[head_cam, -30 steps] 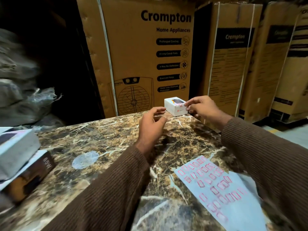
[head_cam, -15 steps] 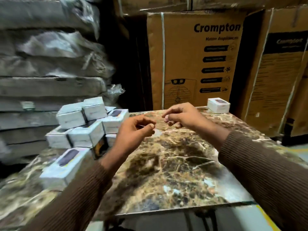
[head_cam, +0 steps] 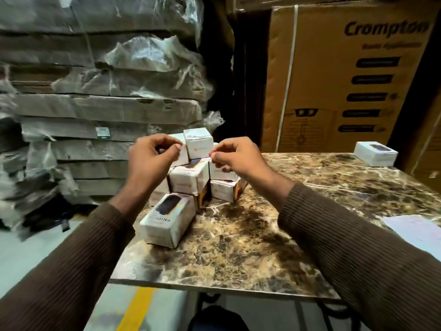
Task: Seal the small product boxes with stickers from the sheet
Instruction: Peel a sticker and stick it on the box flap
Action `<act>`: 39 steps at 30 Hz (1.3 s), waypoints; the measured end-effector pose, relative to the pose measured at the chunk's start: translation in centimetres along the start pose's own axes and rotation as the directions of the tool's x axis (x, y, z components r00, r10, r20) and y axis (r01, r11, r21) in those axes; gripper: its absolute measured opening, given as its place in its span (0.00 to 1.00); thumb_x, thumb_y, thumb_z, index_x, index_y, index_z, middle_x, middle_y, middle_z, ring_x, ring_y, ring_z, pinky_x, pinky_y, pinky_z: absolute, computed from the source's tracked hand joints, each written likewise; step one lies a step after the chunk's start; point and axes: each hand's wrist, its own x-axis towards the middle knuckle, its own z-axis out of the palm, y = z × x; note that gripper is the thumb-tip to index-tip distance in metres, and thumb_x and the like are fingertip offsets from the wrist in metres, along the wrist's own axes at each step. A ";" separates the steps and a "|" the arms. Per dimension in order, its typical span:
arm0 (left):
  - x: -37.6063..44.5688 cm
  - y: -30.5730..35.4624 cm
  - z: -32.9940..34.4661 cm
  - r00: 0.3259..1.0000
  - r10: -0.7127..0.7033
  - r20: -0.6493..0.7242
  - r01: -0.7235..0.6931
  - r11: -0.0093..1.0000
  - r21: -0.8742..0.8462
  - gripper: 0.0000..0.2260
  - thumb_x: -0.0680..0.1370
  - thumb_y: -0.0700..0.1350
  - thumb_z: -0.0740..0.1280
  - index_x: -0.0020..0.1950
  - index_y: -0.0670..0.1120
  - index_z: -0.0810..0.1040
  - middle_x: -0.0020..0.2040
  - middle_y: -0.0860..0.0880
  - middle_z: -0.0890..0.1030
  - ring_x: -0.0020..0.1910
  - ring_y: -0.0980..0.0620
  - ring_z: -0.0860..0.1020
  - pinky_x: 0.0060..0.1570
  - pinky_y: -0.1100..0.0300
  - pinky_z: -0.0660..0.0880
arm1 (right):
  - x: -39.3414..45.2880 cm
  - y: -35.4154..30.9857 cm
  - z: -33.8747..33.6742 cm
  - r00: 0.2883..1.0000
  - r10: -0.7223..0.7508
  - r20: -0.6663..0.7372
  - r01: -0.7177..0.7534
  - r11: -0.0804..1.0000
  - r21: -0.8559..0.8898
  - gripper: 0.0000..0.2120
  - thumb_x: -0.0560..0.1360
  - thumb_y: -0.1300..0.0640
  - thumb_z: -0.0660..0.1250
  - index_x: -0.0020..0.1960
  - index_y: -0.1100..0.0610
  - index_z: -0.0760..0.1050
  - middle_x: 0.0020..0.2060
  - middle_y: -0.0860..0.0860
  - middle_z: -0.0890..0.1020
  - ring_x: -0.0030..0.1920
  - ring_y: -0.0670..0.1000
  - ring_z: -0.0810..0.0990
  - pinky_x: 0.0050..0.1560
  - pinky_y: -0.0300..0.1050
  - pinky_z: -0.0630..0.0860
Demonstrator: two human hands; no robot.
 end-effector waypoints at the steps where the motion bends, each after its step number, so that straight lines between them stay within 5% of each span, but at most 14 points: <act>1: 0.6 -0.6 -0.6 0.999 -0.003 -0.049 0.004 1.000 0.024 0.03 0.75 0.46 0.74 0.47 0.52 0.88 0.40 0.51 0.87 0.39 0.54 0.84 0.47 0.54 0.83 | 0.7 0.0 0.9 1.000 -0.017 -0.016 0.017 1.000 -0.023 0.02 0.76 0.61 0.76 0.48 0.56 0.87 0.41 0.53 0.88 0.42 0.49 0.87 0.40 0.45 0.82; 4: 2.0 -2.7 -1.9 0.993 -0.045 -0.109 0.052 0.997 0.062 0.11 0.72 0.45 0.71 0.53 0.53 0.87 0.43 0.55 0.86 0.41 0.58 0.82 0.52 0.50 0.84 | 2.6 -0.2 3.1 0.994 -0.097 -0.058 0.090 0.989 -0.114 0.06 0.74 0.60 0.76 0.50 0.53 0.88 0.42 0.48 0.88 0.47 0.47 0.87 0.50 0.47 0.84; 8: 2.5 -4.9 -2.4 0.992 -0.113 -0.055 0.118 0.987 0.108 0.17 0.74 0.38 0.71 0.58 0.57 0.84 0.45 0.56 0.85 0.44 0.59 0.83 0.55 0.54 0.83 | 4.1 -0.5 5.1 0.987 -0.131 -0.090 0.116 0.981 -0.156 0.11 0.74 0.62 0.74 0.55 0.53 0.87 0.41 0.47 0.88 0.42 0.42 0.84 0.40 0.28 0.74; 12: 2.3 -5.6 -2.2 0.996 -0.076 -0.050 0.080 0.993 0.085 0.16 0.76 0.38 0.72 0.56 0.58 0.86 0.48 0.54 0.87 0.46 0.62 0.84 0.43 0.64 0.82 | 4.4 -0.1 6.8 0.984 -0.145 -0.107 0.133 0.984 -0.117 0.15 0.75 0.62 0.73 0.60 0.52 0.85 0.45 0.47 0.86 0.45 0.43 0.85 0.45 0.42 0.85; 16: 1.7 -5.6 -1.9 0.996 -0.044 -0.073 0.049 0.996 0.070 0.13 0.77 0.39 0.73 0.57 0.54 0.87 0.48 0.53 0.88 0.48 0.57 0.86 0.48 0.53 0.86 | 4.1 0.1 7.8 0.968 -0.208 -0.138 0.189 0.972 -0.138 0.10 0.76 0.61 0.73 0.55 0.52 0.87 0.42 0.38 0.83 0.48 0.41 0.84 0.51 0.49 0.85; 19: 1.3 -5.2 -1.9 0.994 -0.023 -0.107 0.030 0.997 0.066 0.12 0.78 0.41 0.74 0.59 0.54 0.86 0.49 0.52 0.87 0.48 0.55 0.86 0.48 0.52 0.86 | 3.7 0.0 7.7 0.963 -0.217 -0.158 0.204 0.974 -0.098 0.09 0.77 0.61 0.73 0.54 0.52 0.87 0.44 0.40 0.83 0.47 0.43 0.84 0.45 0.43 0.85; 23: 0.8 -2.8 -1.7 0.986 0.076 -0.152 -0.066 0.995 0.072 0.11 0.80 0.44 0.73 0.62 0.51 0.85 0.49 0.51 0.87 0.48 0.56 0.86 0.42 0.64 0.83 | 2.5 -1.2 6.1 0.935 -0.283 -0.212 0.279 0.959 -0.051 0.10 0.77 0.64 0.71 0.55 0.52 0.86 0.46 0.47 0.85 0.47 0.42 0.83 0.39 0.30 0.77; 30: -0.3 4.4 1.4 0.974 0.179 -0.135 -0.184 0.983 -0.020 0.09 0.80 0.47 0.73 0.60 0.53 0.86 0.40 0.53 0.85 0.40 0.59 0.85 0.40 0.62 0.82 | -1.1 -4.4 -1.5 0.855 -0.398 -0.332 0.384 0.917 -0.108 0.10 0.78 0.61 0.70 0.57 0.52 0.84 0.45 0.45 0.86 0.47 0.44 0.85 0.44 0.46 0.85; 34: -0.6 7.2 5.4 0.993 0.120 0.002 -0.117 0.975 -0.191 0.10 0.77 0.50 0.73 0.56 0.52 0.88 0.41 0.50 0.87 0.42 0.51 0.87 0.44 0.50 0.86 | -3.4 -4.5 -7.6 0.840 -0.400 -0.367 0.334 0.914 -0.232 0.04 0.78 0.57 0.71 0.51 0.53 0.85 0.43 0.44 0.86 0.48 0.43 0.85 0.41 0.45 0.84; 39: -2.1 7.9 13.1 0.981 0.019 0.193 0.031 0.968 -0.249 0.08 0.73 0.51 0.73 0.48 0.50 0.88 0.40 0.49 0.88 0.40 0.52 0.86 0.42 0.54 0.85 | -5.5 -1.0 -14.0 0.919 -0.195 -0.343 0.070 0.936 -0.345 0.05 0.77 0.56 0.71 0.47 0.49 0.86 0.41 0.43 0.86 0.47 0.41 0.84 0.40 0.43 0.81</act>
